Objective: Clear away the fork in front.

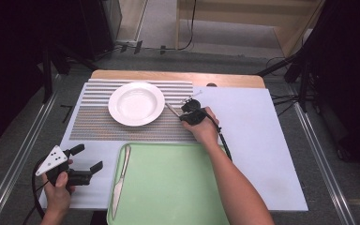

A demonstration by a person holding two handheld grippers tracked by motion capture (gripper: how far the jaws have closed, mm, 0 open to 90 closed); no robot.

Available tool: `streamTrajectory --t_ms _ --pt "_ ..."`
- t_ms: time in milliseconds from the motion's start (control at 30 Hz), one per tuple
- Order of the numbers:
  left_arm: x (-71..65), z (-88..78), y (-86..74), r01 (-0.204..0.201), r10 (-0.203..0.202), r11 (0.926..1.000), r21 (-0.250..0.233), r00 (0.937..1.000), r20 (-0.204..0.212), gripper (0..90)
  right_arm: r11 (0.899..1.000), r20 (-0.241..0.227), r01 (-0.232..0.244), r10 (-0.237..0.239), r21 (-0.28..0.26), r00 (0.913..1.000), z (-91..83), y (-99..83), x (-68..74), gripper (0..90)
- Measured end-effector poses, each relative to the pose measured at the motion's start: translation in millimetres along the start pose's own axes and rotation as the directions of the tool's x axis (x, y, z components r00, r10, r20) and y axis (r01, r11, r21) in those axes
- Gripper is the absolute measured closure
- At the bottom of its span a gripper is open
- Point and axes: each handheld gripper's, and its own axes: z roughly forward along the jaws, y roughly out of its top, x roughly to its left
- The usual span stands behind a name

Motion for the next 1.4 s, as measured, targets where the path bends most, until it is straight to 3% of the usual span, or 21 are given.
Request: streamTrajectory --t_ms 33,67,133,167,300,367,467,633,800,900,933,1067,1133,1300,1367,1400 --pt "0.0 0.0 0.0 -0.001 0.001 1.0000 0.001 1.0000 0.000 0.0 0.999 -0.018 -0.032 0.032 0.013 0.9993 0.6 1.9 -0.3 82.9" --pt "0.0 0.0 0.0 -0.001 0.001 1.0000 0.000 1.0000 0.002 0.0 0.999 -0.025 -0.031 0.031 0.021 0.9992 0.4 2.7 -1.2 80.6" --pt "0.0 0.0 0.0 0.000 0.000 1.0000 0.001 1.0000 0.002 0.0 0.998 -0.029 -0.044 0.045 0.040 0.9985 0.6 6.9 -1.2 67.7" --pt "0.1 -0.1 0.0 0.000 0.000 1.0000 0.000 1.0000 0.002 0.0 0.998 -0.007 -0.034 0.034 0.052 0.9994 1.1 10.6 -0.5 63.2" --pt "0.2 -0.2 -0.2 0.001 -0.001 1.0000 -0.004 1.0000 0.005 0.0 0.999 0.012 -0.027 0.027 0.034 0.9996 1.9 21.4 4.4 64.0" --pt "0.2 0.0 -0.2 0.004 -0.004 1.0000 -0.005 1.0000 0.004 0.0 1.000 0.031 0.002 -0.003 0.016 0.9995 5.4 25.5 8.3 66.0" --pt "0.3 -0.2 -0.3 0.003 -0.003 1.0000 -0.006 1.0000 0.005 0.0 0.999 0.034 -0.030 0.028 0.044 0.9990 14.4 27.8 11.4 73.6" --pt "0.2 -0.4 -0.3 0.002 -0.002 1.0000 -0.006 1.0000 0.006 0.0 0.999 0.054 -0.044 0.042 0.026 0.9977 15.7 27.3 10.3 80.0" --pt "0.1 0.0 0.0 -0.002 0.002 1.0000 0.001 1.0000 0.004 0.0 0.998 0.097 -0.069 0.067 0.013 0.9930 17.2 27.5 14.3 79.6" --pt "0.1 0.1 0.0 -0.001 0.001 1.0000 0.002 1.0000 0.004 0.0 0.994 0.087 -0.110 0.109 0.012 0.9902 17.0 27.2 13.0 79.1" --pt "0.1 0.1 0.0 -0.002 0.002 1.0000 0.001 1.0000 0.003 0.0 0.992 0.056 -0.123 0.122 0.012 0.9909 17.0 27.4 11.0 73.7" --pt "-0.3 0.2 0.1 -0.006 0.006 1.0000 0.003 1.0000 0.003 0.0 0.992 0.045 -0.122 0.121 0.014 0.9916 17.4 28.1 10.5 71.2" --pt "-0.3 0.2 0.1 -0.006 0.006 1.0000 0.004 1.0000 0.002 0.0 0.992 0.067 -0.125 0.125 0.009 0.9899 17.6 27.8 11.3 77.2" --pt "-0.3 0.1 -0.1 -0.010 0.010 0.9999 0.006 0.9999 0.005 0.0 0.992 0.073 -0.127 0.126 0.007 0.9893 17.5 27.0 11.2 78.8" --pt "-0.4 0.3 0.0 -0.011 0.011 0.9999 0.007 0.9999 0.004 0.0 0.993 0.064 -0.118 0.117 0.008 0.9911 17.8 27.3 10.1 77.4" --pt "-0.4 0.2 0.0 -0.011 0.011 0.9999 0.006 0.9999 0.005 0.0 0.992 0.036 -0.124 0.123 0.012 0.9917 17.0 26.6 7.2 73.9"
